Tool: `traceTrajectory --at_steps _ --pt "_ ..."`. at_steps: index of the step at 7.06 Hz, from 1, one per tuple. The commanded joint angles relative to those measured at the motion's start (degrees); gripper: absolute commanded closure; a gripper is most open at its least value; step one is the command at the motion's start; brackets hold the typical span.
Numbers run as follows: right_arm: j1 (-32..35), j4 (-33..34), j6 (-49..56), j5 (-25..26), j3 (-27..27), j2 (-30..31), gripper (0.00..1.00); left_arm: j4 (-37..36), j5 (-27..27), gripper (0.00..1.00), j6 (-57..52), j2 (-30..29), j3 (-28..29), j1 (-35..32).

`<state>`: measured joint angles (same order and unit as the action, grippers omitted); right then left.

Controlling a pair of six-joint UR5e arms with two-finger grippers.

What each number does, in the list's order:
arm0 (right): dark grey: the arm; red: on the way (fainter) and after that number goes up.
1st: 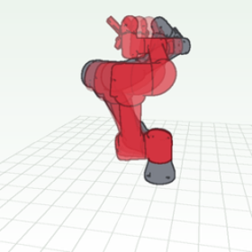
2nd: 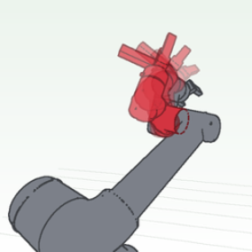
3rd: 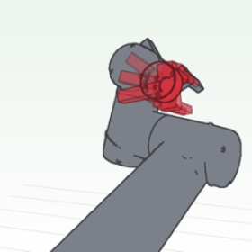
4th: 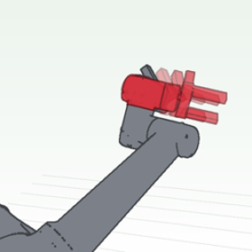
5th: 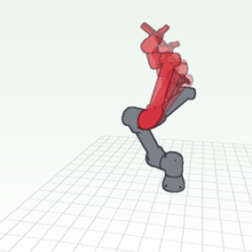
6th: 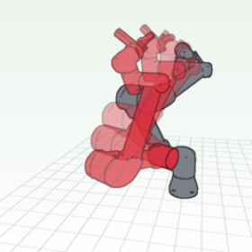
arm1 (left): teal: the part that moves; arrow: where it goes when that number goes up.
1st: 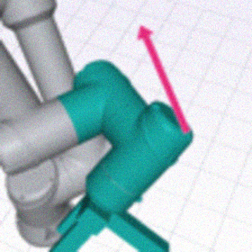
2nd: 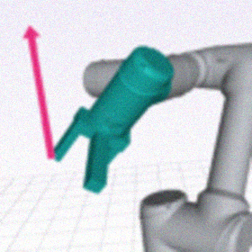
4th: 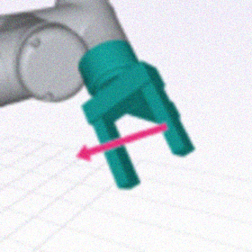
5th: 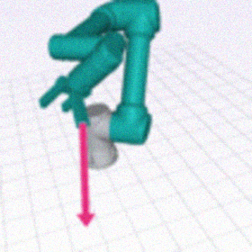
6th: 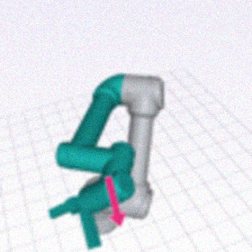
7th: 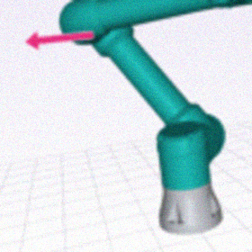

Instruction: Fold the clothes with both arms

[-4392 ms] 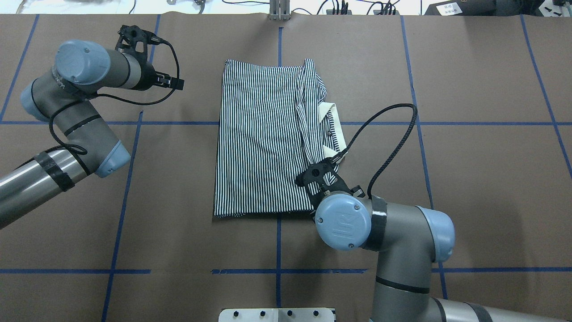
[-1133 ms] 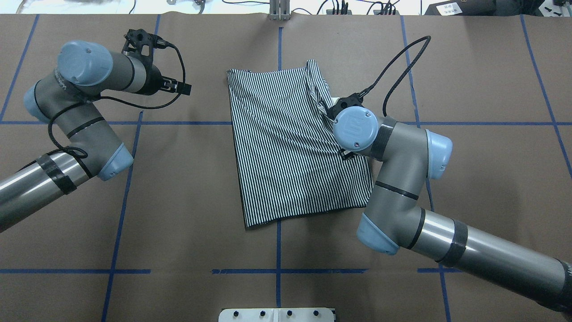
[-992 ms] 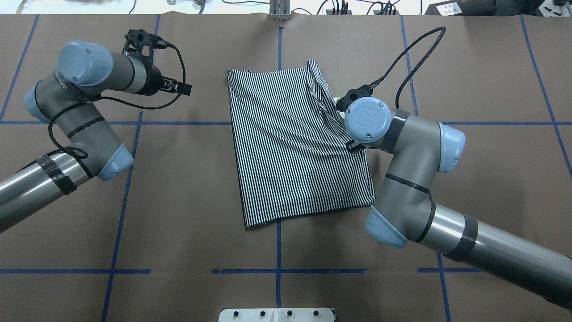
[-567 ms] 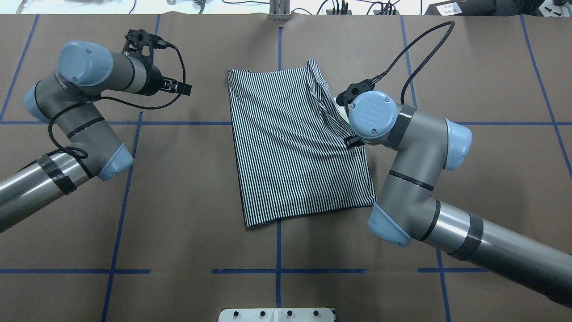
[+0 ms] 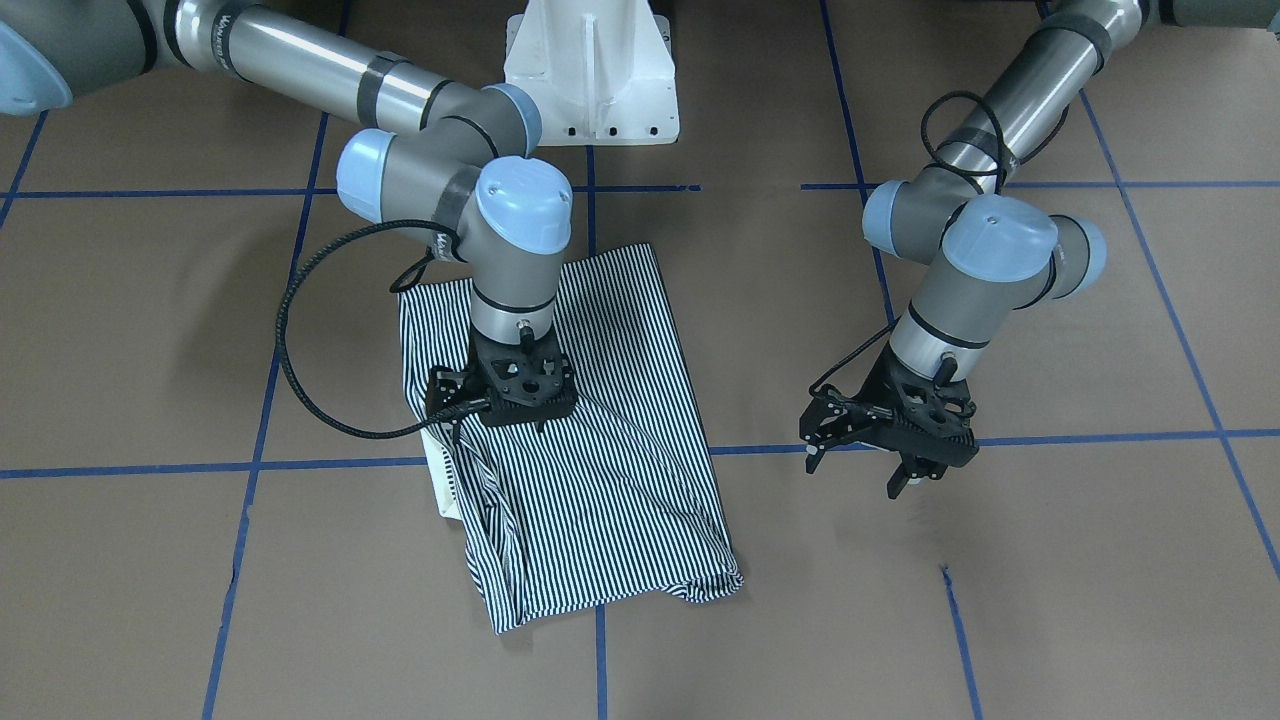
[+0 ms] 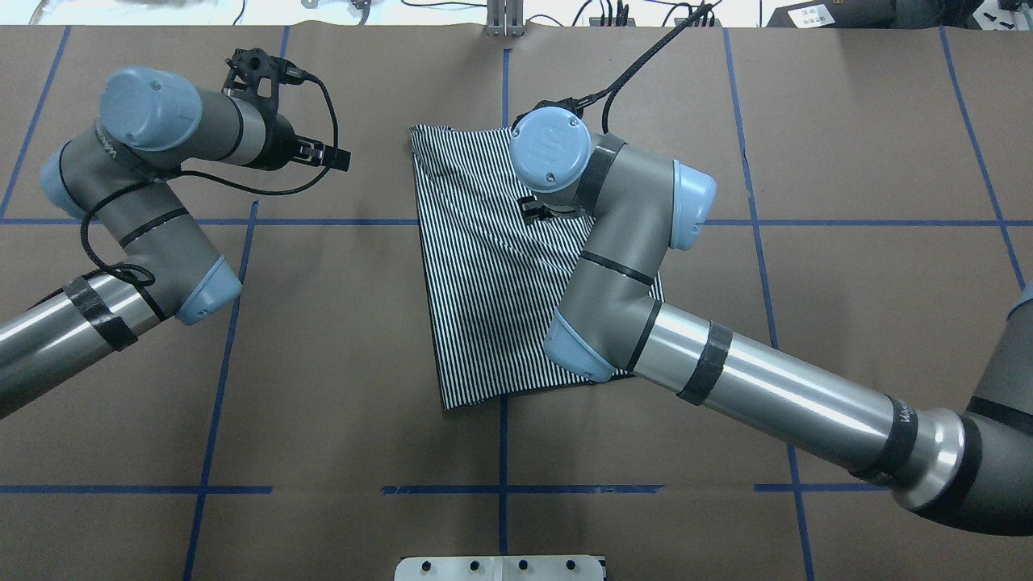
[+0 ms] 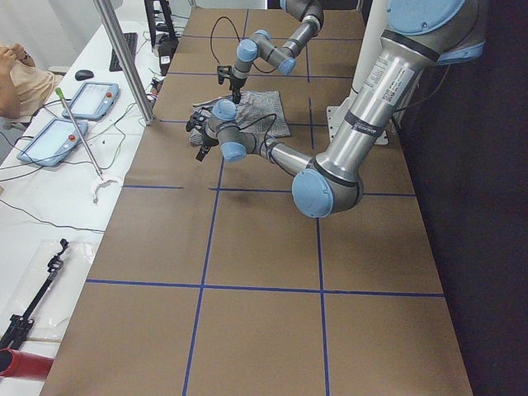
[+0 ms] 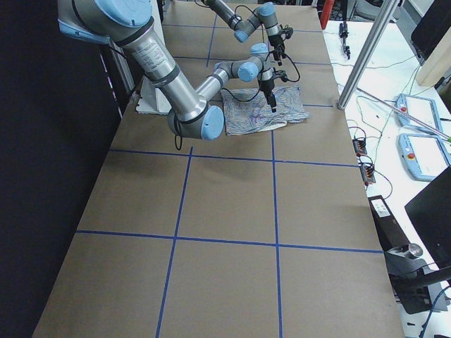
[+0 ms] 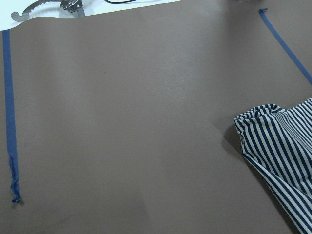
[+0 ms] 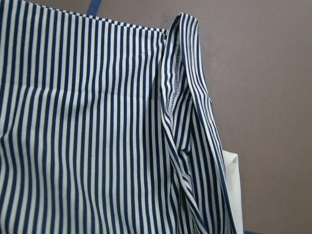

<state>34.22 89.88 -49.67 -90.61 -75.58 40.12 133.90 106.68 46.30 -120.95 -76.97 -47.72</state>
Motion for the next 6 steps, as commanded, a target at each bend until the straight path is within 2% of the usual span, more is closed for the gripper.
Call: traceTrajectory --at_steps 1,4,6 --pt "0.05 0.03 3.14 2.09 3.67 -1.01 0.21 0.4 1.42 0.0 0.9 0.01 -0.03 0.0" --pt "1.98 -0.14 8.95 3.33 6.23 -0.57 0.22 0.49 1.42 0.0 1.07 0.01 -0.03 0.0" --pt "6.27 -1.01 15.17 2.9 6.76 0.83 0.22 0.57 1.42 0.0 1.07 -0.08 -0.03 0.08"
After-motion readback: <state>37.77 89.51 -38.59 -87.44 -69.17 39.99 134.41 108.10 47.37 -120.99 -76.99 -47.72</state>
